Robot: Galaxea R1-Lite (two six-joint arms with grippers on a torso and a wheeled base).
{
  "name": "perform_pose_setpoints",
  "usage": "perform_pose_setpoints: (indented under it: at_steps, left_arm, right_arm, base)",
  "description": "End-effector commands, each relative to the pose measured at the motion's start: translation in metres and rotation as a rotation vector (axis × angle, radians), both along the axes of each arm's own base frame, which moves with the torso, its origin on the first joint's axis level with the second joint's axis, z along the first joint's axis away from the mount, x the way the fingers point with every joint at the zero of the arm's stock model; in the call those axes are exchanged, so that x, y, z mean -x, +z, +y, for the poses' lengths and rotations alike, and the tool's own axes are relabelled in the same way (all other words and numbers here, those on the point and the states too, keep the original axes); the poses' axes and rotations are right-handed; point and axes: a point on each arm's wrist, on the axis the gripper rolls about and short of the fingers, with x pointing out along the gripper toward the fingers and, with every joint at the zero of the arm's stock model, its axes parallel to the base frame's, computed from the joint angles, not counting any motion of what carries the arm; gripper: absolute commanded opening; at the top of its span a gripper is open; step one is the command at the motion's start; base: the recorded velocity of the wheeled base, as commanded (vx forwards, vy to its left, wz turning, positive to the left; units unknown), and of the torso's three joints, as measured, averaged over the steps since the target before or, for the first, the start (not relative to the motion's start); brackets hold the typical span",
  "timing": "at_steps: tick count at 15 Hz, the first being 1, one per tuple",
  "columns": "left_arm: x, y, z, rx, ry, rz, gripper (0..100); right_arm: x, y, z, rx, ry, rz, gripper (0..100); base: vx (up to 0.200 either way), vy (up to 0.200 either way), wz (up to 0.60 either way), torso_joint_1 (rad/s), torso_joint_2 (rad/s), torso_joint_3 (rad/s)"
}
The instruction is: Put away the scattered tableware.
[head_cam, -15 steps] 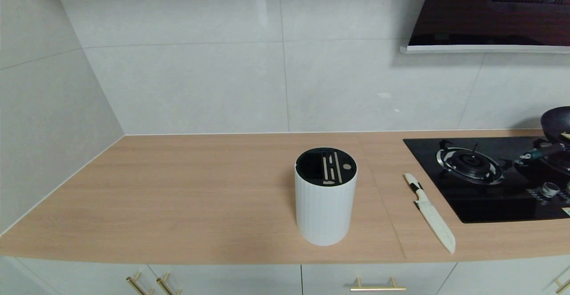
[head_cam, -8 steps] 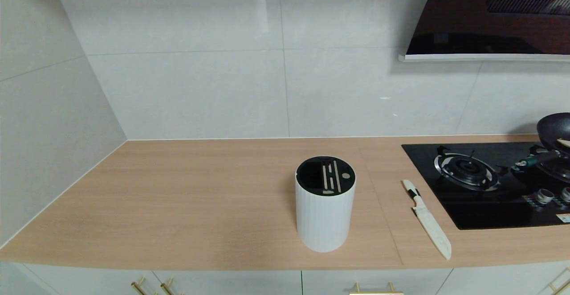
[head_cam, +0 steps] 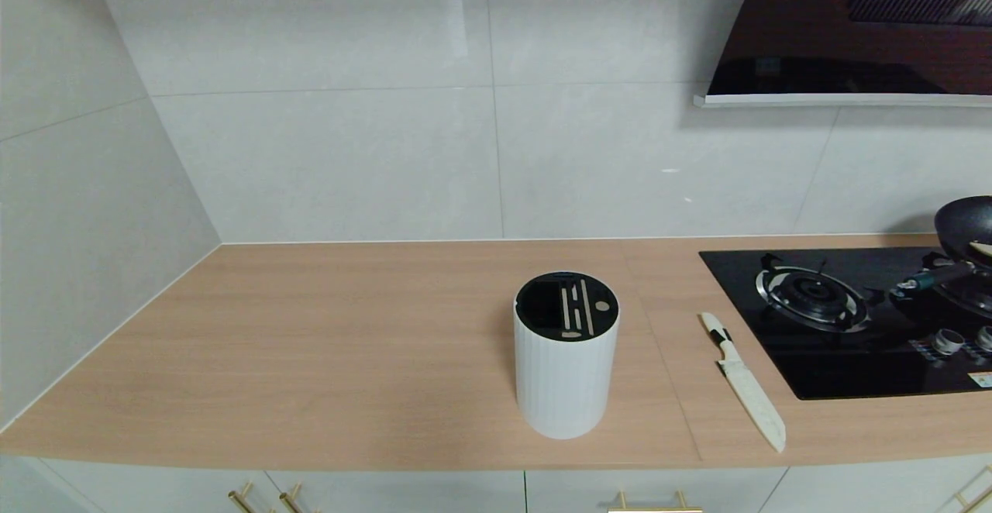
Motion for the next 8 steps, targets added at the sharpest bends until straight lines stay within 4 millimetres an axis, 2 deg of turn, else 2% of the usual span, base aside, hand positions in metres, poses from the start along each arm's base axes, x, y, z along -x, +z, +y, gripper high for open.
perform_pose_setpoints:
  at_steps: [1, 3, 4, 5, 8]
  left_arm:
    - [0.000, 0.000, 0.000, 0.000, 0.001, -0.001, 100]
    - [0.000, 0.000, 0.000, 0.000, 0.001, -0.001, 100]
    - [0.000, 0.000, 0.000, 0.000, 0.001, 0.000, 100]
    - [0.000, 0.000, 0.000, 0.000, 0.001, -0.001, 100]
    - [0.000, 0.000, 0.000, 0.000, 0.001, 0.000, 100]
  right_arm:
    - [0.000, 0.000, 0.000, 0.000, -0.003, 0.000, 100]
    - [0.000, 0.002, 0.000, 0.002, -0.006, -0.012, 100]
    - [0.005, 0.019, 0.000, -0.008, -0.002, -0.095, 100]
    - [0.015, 0.060, 0.000, -0.042, 0.020, -0.189, 100]
    - [-0.005, 0.103, 0.001, -0.037, 0.083, -0.089, 100]
  base:
    - [0.000, 0.000, 0.00, 0.000, 0.00, 0.000]
    - [0.000, 0.000, 0.00, 0.000, 0.00, 0.000]
    - [0.000, 0.000, 0.00, 0.000, 0.00, 0.000]
    - [0.000, 0.000, 0.00, 0.000, 0.00, 0.000]
    - [0.000, 0.000, 0.00, 0.000, 0.00, 0.000]
